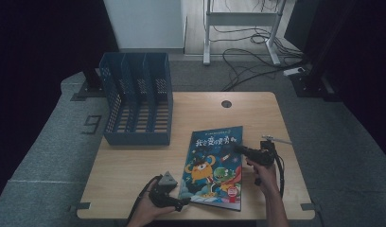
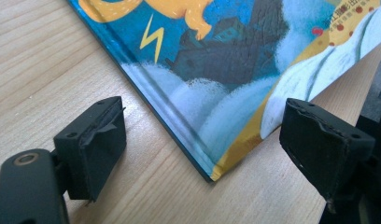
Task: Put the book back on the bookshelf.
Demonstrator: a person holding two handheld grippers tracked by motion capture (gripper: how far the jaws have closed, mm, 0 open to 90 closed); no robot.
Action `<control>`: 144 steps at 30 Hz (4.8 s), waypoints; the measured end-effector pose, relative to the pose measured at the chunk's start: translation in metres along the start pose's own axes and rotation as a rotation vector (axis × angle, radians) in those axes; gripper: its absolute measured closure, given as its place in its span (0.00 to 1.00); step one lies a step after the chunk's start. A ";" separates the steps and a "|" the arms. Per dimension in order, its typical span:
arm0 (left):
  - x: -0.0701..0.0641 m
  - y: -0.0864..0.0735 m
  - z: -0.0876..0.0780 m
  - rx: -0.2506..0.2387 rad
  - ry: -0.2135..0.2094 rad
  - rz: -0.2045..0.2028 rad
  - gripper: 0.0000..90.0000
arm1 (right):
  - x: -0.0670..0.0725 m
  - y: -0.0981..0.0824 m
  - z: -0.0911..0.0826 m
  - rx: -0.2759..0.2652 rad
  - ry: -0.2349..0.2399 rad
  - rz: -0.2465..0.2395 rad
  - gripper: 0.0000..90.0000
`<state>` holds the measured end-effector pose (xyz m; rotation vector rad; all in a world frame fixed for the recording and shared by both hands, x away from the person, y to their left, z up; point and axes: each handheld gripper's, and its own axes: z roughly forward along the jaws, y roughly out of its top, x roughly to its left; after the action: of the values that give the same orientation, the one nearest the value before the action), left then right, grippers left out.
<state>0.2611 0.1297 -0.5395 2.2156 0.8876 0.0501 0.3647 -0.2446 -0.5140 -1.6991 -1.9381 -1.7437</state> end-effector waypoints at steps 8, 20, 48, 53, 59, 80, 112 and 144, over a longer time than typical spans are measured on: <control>-0.005 0.003 0.005 -0.004 -0.025 0.004 0.15 | -0.001 0.003 0.002 0.014 -0.002 -0.026 0.78; -0.009 0.005 0.008 0.005 -0.027 0.011 0.14 | 0.007 0.004 0.023 0.032 0.026 -0.043 0.79; -0.015 0.008 0.013 0.010 -0.004 0.000 0.08 | 0.041 0.007 0.001 -0.113 0.060 -0.223 0.82; -0.015 0.008 0.013 0.007 -0.003 -0.004 0.07 | 0.048 0.008 -0.003 -0.125 0.063 -0.250 0.82; -0.017 0.008 0.013 0.024 0.002 0.021 0.09 | 0.048 0.008 -0.003 -0.126 0.055 -0.251 0.82; -0.019 0.011 0.016 0.026 0.052 0.042 0.10 | 0.071 0.009 -0.014 -0.187 0.048 -0.331 0.82; -0.012 0.018 0.020 0.031 0.129 0.007 0.09 | 0.099 0.004 -0.025 -0.306 0.083 -0.470 0.83; 0.005 0.041 0.033 0.064 0.176 -0.015 0.09 | 0.114 0.002 -0.040 -0.330 0.108 -0.579 0.88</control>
<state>0.2987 0.0924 -0.5379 2.2898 1.0131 0.2150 0.2965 -0.1986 -0.4255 -1.1258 -2.3566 -2.3979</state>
